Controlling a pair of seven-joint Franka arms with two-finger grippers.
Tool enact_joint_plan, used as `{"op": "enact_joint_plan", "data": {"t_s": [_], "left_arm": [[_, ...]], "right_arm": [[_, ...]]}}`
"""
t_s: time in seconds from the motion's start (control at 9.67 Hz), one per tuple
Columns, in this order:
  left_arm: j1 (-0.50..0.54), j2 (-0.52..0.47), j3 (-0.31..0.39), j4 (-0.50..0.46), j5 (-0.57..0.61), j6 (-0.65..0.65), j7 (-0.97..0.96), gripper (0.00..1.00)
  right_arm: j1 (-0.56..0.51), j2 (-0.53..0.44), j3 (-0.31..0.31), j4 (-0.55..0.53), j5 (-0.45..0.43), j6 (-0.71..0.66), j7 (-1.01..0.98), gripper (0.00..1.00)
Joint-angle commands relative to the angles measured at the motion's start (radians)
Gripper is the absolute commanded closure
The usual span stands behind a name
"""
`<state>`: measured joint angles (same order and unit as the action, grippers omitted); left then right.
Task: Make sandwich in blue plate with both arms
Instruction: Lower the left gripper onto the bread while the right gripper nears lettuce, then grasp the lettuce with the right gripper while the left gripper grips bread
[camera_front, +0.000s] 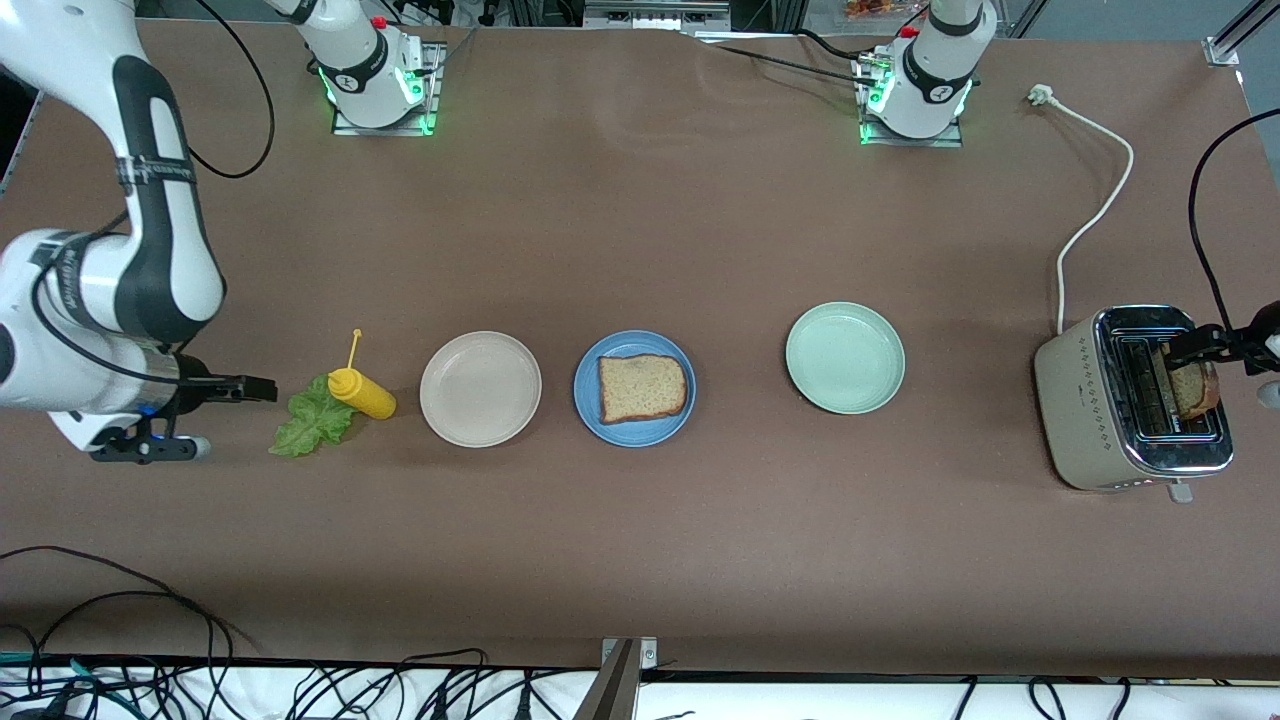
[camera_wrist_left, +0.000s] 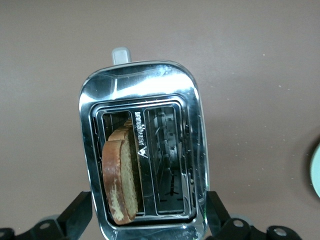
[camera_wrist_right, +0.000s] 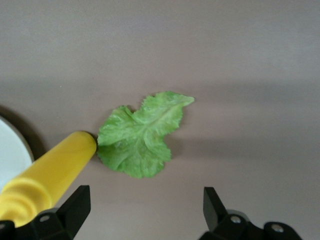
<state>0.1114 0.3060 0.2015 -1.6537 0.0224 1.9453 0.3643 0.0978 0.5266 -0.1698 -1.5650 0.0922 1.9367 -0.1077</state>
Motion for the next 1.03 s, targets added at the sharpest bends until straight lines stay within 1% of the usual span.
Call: {"op": "enact_joint_plan", "data": {"t_s": [0.0,0.21,0.52,0.72,0.83,0.93], "left_arm": [[0.011,0.044,0.006,0.003,-0.030,0.050,0.035,0.00],[0.019,0.074,0.006,0.005,-0.030,0.064,0.035,0.00],[0.030,0.102,0.006,0.003,-0.030,0.086,0.035,0.00],[0.042,0.110,0.006,0.003,-0.030,0.092,0.054,0.00],[0.051,0.113,0.006,0.003,-0.047,0.090,0.070,0.15],[0.054,0.113,0.007,0.003,-0.053,0.087,0.087,0.42]], "right_arm": [[-0.053,0.058,0.079,-0.035,0.015,0.114,0.023,0.00],[-0.072,0.091,0.099,-0.067,0.014,0.214,0.011,0.00],[-0.104,0.122,0.131,-0.067,0.014,0.238,-0.004,0.00],[-0.107,0.153,0.138,-0.067,0.014,0.275,-0.019,0.00],[-0.107,0.170,0.144,-0.069,0.014,0.300,-0.020,0.00],[-0.107,0.188,0.148,-0.069,0.014,0.321,-0.023,0.00]]}}
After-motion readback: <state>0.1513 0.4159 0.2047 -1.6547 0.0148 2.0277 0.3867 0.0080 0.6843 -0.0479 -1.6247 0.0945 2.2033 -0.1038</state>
